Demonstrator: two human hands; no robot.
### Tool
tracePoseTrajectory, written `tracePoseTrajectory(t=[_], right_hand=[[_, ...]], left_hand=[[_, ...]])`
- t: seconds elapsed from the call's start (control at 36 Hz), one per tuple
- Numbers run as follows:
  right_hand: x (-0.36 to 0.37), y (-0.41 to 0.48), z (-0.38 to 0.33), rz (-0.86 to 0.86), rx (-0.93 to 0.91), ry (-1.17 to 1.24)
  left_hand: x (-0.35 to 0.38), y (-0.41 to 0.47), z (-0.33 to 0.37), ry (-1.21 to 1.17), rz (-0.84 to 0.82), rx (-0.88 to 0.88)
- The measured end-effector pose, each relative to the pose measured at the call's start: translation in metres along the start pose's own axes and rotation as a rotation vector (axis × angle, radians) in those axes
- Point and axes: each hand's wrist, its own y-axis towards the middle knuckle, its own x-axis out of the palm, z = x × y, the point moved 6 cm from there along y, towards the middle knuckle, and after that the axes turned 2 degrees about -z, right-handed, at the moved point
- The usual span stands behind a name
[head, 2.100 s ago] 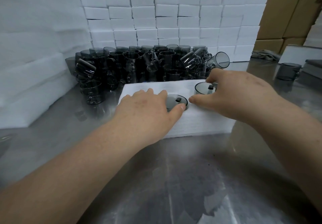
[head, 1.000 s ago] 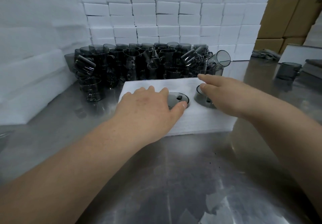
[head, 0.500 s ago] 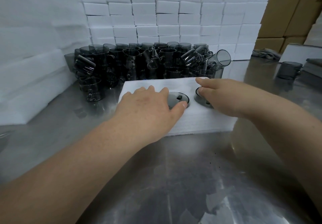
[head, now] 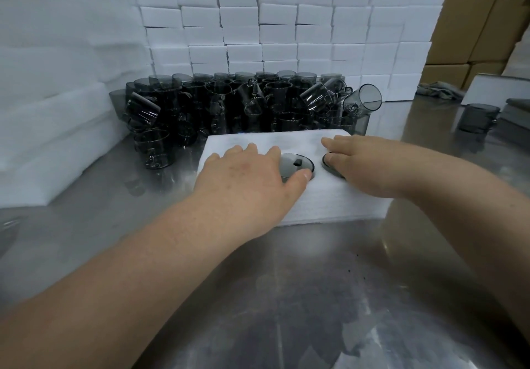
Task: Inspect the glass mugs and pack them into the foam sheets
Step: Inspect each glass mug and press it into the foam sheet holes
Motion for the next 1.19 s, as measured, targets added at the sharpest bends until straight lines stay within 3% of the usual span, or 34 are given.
tracePoseTrajectory(t=[0.08, 0.22, 0.28, 0.42, 0.56, 0.69, 0.75, 0.81, 0.89, 0.94, 1.08, 1.19], right_hand=[[0.000, 0.000, 0.000, 0.017, -0.023, 0.053], [-0.017, -0.010, 0.001, 0.266, -0.095, 0.350], [-0.017, -0.010, -0.005, 0.231, -0.145, 0.321], [0.006, -0.005, -0.011, -0.039, -0.160, 0.056], [0.003, -0.007, -0.013, -0.051, -0.148, 0.099], [0.001, -0.008, -0.011, 0.069, -0.130, 0.154], [-0.001, -0.008, -0.009, 0.145, -0.098, 0.162], [-0.002, -0.010, -0.007, 0.201, -0.070, 0.185], [-0.009, -0.012, -0.005, 0.295, -0.066, 0.249], [-0.012, -0.014, -0.004, 0.333, -0.062, 0.262], [-0.009, -0.015, -0.005, 0.313, -0.051, 0.257], [-0.008, -0.014, -0.005, 0.303, -0.047, 0.270]], left_hand=[[-0.001, 0.000, 0.001, -0.011, 0.011, 0.013], [-0.001, 0.000, 0.000, -0.018, 0.009, 0.013], [-0.001, 0.000, 0.000, -0.009, 0.011, 0.014], [-0.002, -0.001, 0.000, -0.001, 0.036, 0.013], [0.000, 0.001, 0.000, 0.008, 0.033, -0.003], [-0.003, 0.000, -0.002, -0.051, 0.013, -0.011], [-0.015, 0.003, -0.010, -0.183, 0.068, -0.019], [-0.036, 0.006, -0.028, -0.364, 0.266, -0.028], [-0.057, 0.007, -0.075, -0.535, 0.610, -0.188], [-0.055, 0.011, -0.106, -0.522, 0.679, -0.324], [-0.016, 0.026, -0.167, -0.368, 0.544, -0.588], [0.018, 0.028, -0.190, -0.478, 0.463, -0.699]])
